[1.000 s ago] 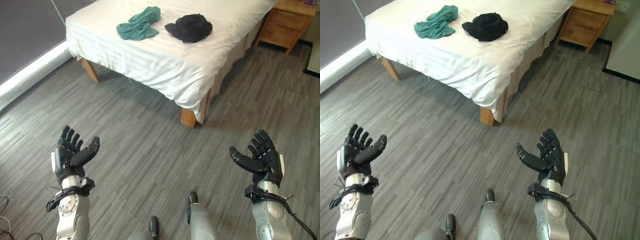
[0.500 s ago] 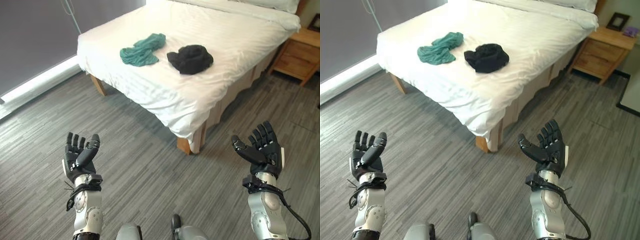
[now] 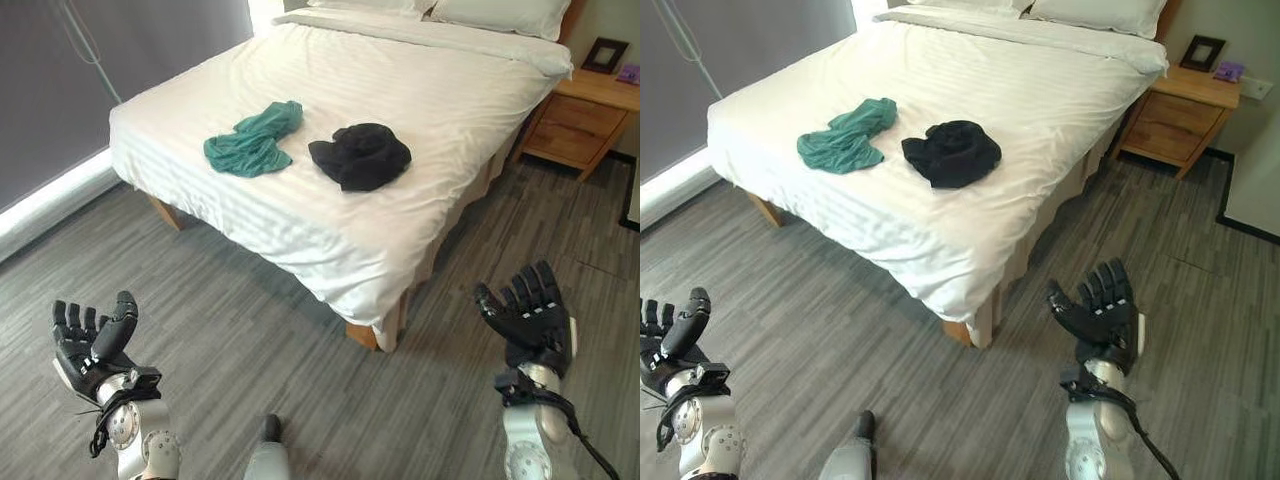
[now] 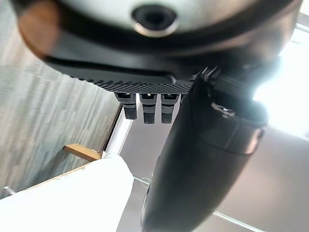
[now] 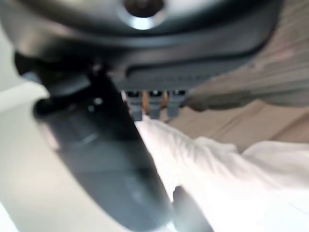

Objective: Pick up bed clothes into laundry basket.

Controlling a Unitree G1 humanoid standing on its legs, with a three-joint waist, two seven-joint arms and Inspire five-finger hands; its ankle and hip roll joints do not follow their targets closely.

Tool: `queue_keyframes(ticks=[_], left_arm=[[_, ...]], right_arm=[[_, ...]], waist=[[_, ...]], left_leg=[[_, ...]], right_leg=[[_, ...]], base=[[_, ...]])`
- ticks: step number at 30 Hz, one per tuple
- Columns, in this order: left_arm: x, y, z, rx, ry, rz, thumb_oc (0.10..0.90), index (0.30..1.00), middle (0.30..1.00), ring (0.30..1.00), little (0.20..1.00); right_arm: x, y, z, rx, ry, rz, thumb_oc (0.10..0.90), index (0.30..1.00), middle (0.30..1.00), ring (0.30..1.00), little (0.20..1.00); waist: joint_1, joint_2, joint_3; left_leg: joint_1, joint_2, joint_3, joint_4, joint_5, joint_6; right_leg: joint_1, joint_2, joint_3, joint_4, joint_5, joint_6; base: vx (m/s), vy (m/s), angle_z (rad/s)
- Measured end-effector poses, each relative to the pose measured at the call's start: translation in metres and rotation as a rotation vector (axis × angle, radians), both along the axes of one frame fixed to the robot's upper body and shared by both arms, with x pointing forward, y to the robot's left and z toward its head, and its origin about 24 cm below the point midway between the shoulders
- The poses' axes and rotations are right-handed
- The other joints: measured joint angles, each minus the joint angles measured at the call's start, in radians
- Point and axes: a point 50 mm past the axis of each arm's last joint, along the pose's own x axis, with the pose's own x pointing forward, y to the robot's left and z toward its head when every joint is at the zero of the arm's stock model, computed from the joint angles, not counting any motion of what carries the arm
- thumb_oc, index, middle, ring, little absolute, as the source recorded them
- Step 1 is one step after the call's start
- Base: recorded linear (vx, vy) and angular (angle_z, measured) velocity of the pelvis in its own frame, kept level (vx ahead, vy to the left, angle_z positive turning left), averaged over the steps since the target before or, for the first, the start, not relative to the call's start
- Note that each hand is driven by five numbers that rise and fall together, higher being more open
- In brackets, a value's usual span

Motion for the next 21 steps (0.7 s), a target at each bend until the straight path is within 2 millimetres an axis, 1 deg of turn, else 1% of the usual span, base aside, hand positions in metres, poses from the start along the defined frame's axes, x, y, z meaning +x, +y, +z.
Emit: queue_keyframes(ticks=[1, 2, 3, 4, 5, 6, 7, 8, 9, 10, 11, 12, 13, 14, 15, 16, 17, 18, 19, 20, 21], left_arm=[[0.002, 0.006, 0.010, 0.056, -0.004, -0.013, 0.800, 0.900, 0.900, 0.900, 0.900], [0.009, 0.007, 0.018, 0.078, -0.028, -0.028, 0.800, 0.900, 0.900, 0.900, 0.900], [0.019, 0.005, 0.026, 0.080, -0.066, -0.038, 0.800, 0.900, 0.900, 0.900, 0.900], [0.027, -0.001, 0.033, 0.090, -0.093, -0.074, 0.800, 0.900, 0.900, 0.900, 0.900], [0.030, -0.003, 0.038, 0.115, -0.108, -0.099, 0.800, 0.900, 0.900, 0.900, 0.900], [0.033, -0.005, 0.041, 0.128, -0.122, -0.107, 0.800, 0.900, 0.900, 0.900, 0.900], [0.035, -0.005, 0.047, 0.137, -0.150, -0.111, 0.800, 0.900, 0.900, 0.900, 0.900], [0.042, -0.010, 0.054, 0.150, -0.177, -0.139, 0.800, 0.900, 0.900, 0.900, 0.900], [0.046, -0.015, 0.057, 0.157, -0.187, -0.165, 0.800, 0.900, 0.900, 0.900, 0.900], [0.050, -0.022, 0.060, 0.171, -0.208, -0.217, 0.800, 0.900, 0.900, 0.900, 0.900], [0.050, -0.029, 0.057, 0.165, -0.210, -0.253, 0.800, 0.900, 0.900, 0.900, 0.900], [0.047, -0.032, 0.047, 0.140, -0.184, -0.259, 0.800, 0.900, 0.900, 0.900, 0.900], [0.046, -0.034, 0.043, 0.114, -0.179, -0.251, 0.800, 0.900, 0.900, 0.900, 0.900], [0.045, -0.036, 0.038, 0.081, -0.176, -0.247, 0.800, 0.900, 0.900, 0.900, 0.900], [0.045, -0.037, 0.035, 0.064, -0.168, -0.254, 0.800, 0.900, 0.900, 0.900, 0.900], [0.045, -0.038, 0.034, 0.061, -0.163, -0.263, 0.800, 0.900, 0.900, 0.900, 0.900], [0.046, -0.038, 0.034, 0.060, -0.164, -0.264, 0.800, 0.900, 0.900, 0.900, 0.900], [0.045, -0.037, 0.034, 0.056, -0.166, -0.262, 0.800, 0.900, 0.900, 0.900, 0.900], [0.045, -0.036, 0.034, 0.059, -0.164, -0.261, 0.800, 0.900, 0.900, 0.900, 0.900], [0.046, -0.036, 0.034, 0.059, -0.162, -0.260, 0.800, 0.900, 0.900, 0.900, 0.900], [0.046, -0.034, 0.035, 0.062, -0.161, -0.253, 0.800, 0.900, 0.900, 0.900, 0.900]], right_arm=[[0.003, 0.011, -0.003, 0.019, 0.004, 0.038, 0.800, 0.900, 0.900, 0.900, 0.900], [0.008, 0.018, -0.002, 0.011, 0.002, 0.091, 0.800, 0.900, 0.900, 0.900, 0.900], [0.011, 0.025, -0.002, 0.002, 0.004, 0.149, 0.800, 0.900, 0.900, 0.900, 0.900], [0.009, 0.029, -0.004, 0.010, 0.011, 0.177, 0.800, 0.900, 0.900, 0.900, 0.900], [0.012, 0.035, -0.005, 0.018, 0.009, 0.209, 0.800, 0.900, 0.900, 0.900, 0.900], [0.015, 0.039, -0.003, 0.027, -0.007, 0.231, 0.800, 0.900, 0.900, 0.900, 0.900], [0.019, 0.044, 0.000, 0.049, -0.031, 0.254, 0.800, 0.900, 0.900, 0.900, 0.900], [0.020, 0.044, 0.003, 0.069, -0.061, 0.251, 0.800, 0.900, 0.900, 0.900, 0.900], [0.020, 0.042, 0.003, 0.081, -0.065, 0.239, 0.800, 0.900, 0.900, 0.900, 0.900], [0.021, 0.037, 0.004, 0.098, -0.082, 0.227, 0.800, 0.900, 0.900, 0.900, 0.900], [0.025, 0.033, 0.002, 0.108, -0.078, 0.219, 0.800, 0.900, 0.900, 0.900, 0.900], [0.031, 0.032, 0.003, 0.090, -0.066, 0.226, 0.800, 0.900, 0.900, 0.900, 0.900], [0.032, 0.031, 0.005, 0.083, -0.067, 0.224, 0.800, 0.900, 0.900, 0.900, 0.900], [0.037, 0.031, 0.014, 0.083, -0.115, 0.217, 0.800, 0.900, 0.900, 0.900, 0.900], [0.040, 0.031, 0.019, 0.109, -0.154, 0.204, 0.800, 0.900, 0.900, 0.900, 0.900], [0.040, 0.028, 0.020, 0.119, -0.167, 0.191, 0.800, 0.900, 0.900, 0.900, 0.900], [0.040, 0.024, 0.021, 0.124, -0.173, 0.176, 0.800, 0.900, 0.900, 0.900, 0.900], [0.038, 0.019, 0.022, 0.119, -0.177, 0.158, 0.800, 0.900, 0.900, 0.900, 0.900], [0.037, 0.015, 0.024, 0.110, -0.183, 0.142, 0.800, 0.900, 0.900, 0.900, 0.900], [0.036, 0.010, 0.027, 0.094, -0.192, 0.129, 0.800, 0.900, 0.900, 0.900, 0.900], [0.037, 0.007, 0.028, 0.081, -0.192, 0.124, 0.800, 0.900, 0.900, 0.900, 0.900]], waist=[[-0.010, -0.018, 0.008], [-0.030, -0.032, 0.031], [-0.030, -0.010, 0.064], [-0.039, -0.001, 0.073], [-0.047, -0.007, 0.082], [-0.061, -0.015, 0.093], [-0.065, -0.036, 0.099], [-0.090, -0.064, 0.105], [-0.102, -0.089, 0.104], [-0.117, -0.126, 0.124], [-0.098, -0.128, 0.139], [-0.053, -0.123, 0.142], [-0.041, -0.115, 0.142], [-0.033, -0.096, 0.139], [-0.032, -0.090, 0.138], [-0.035, -0.088, 0.137], [-0.033, -0.087, 0.136], [-0.035, -0.083, 0.134], [-0.032, -0.074, 0.126], [-0.041, -0.050, 0.115], [-0.029, -0.033, 0.109]], left_leg=[[0.009, -0.027, 0.004, -0.008, -0.007, -0.030], [0.028, -0.037, 0.004, 0.002, -0.047, -0.014], [0.059, -0.032, -0.008, -0.011, -0.042, -0.016], [0.102, -0.027, -0.010, -0.055, -0.039, -0.012], [0.157, -0.029, -0.003, -0.095, -0.044, 0.003], [0.193, -0.034, -0.004, -0.117, -0.063, 0.014], [0.217, -0.051, -0.006, -0.126, -0.077, 0.034], [0.229, -0.071, -0.028, -0.119, -0.070, -0.028], [0.238, -0.094, -0.044, -0.097, -0.080, -0.038], [0.230, -0.127, -0.062, -0.006, -0.114, -0.063], [0.212, -0.118, -0.053, 0.109, -0.137, -0.074], [0.161, -0.092, -0.046, 0.286, -0.146, -0.089], [0.134, -0.077, -0.052, 0.359, -0.156, -0.096], [0.096, -0.067, -0.080, 0.446, -0.153, -0.101], [0.066, -0.056, -0.096, 0.478, -0.161, -0.091], [0.061, -0.032, -0.081, 0.437, -0.161, -0.093], [0.058, 0.010, -0.070, 0.360, -0.157, -0.100], [0.060, 0.058, -0.057, 0.269, -0.153, -0.105], [0.075, 0.099, -0.058, 0.127, -0.150, -0.105], [0.080, 0.145, -0.066, 0.003, -0.129, -0.131], [0.086, 0.176, -0.096, -0.069, -0.099, -0.164]], right_leg=[[-0.053, -0.050, 0.037, 0.047, -0.006, -0.015], [-0.094, -0.061, 0.067, 0.042, -0.021, 0.006], [-0.116, -0.070, 0.078, 0.004, -0.031, 0.034], [-0.129, -0.074, 0.057, -0.072, -0.023, 0.069], [-0.148, -0.068, 0.043, -0.156, -0.006, 0.096], [-0.156, -0.058, 0.014, -0.227, 0.007, 0.113], [-0.186, -0.050, -0.018, -0.292, 0.027, 0.116], [-0.178, -0.035, -0.028, -0.407, 0.069, 0.095], [-0.166, -0.035, -0.021, -0.450, 0.108, 0.072], [-0.131, -0.020, 0.035, -0.462, 0.202, 0.031], [-0.100, -0.004, 0.035, -0.466, 0.186, 0.027], [-0.061, 0.019, 0.054, -0.498, 0.174, 0.008], [-0.037, 0.031, 0.057, -0.510, 0.185, -0.001], [-0.015, 0.056, 0.062, -0.520, 0.168, -0.019], [0.004, 0.068, 0.069, -0.538, 0.153, -0.008], [0.023, 0.075, 0.069, -0.570, 0.158, 0.008], [0.051, 0.082, 0.068, -0.609, 0.162, 0.016], [0.076, 0.086, 0.065, -0.638, 0.163, 0.012], [0.083, 0.090, 0.082, -0.647, 0.166, 0.018], [0.097, 0.101, 0.095, -0.675, 0.174, 0.039], [0.110, 0.109, 0.127, -0.694, 0.184, 0.032]], base=[[0.50, 0.439, 0.26], [0.46, 0.333, 0.03], [0.44, 0.291, 0.17], [0.49, 0.181, 0.16], [0.56, 0.130, 0.10], [0.57, 0.017, -0.09], [0.34, -0.034, 0.35], [0.22, -0.041, 0.59], [0.14, -0.018, 1.12], [0.22, -0.003, 0.66], [0.25, 0.018, -0.06], [0.17, 0.033, -0.72], [0.29, 0.118, -0.72], [0.32, 0.167, -0.33], [0.34, 0.161, -0.13], [0.29, 0.183, -0.09], [0.39, 0.345, -0.02], [0.51, 0.494, -0.13], [0.52, 0.555, -0.20], [0.42, 0.441, -0.47], [0.24, 0.302, -0.53]])
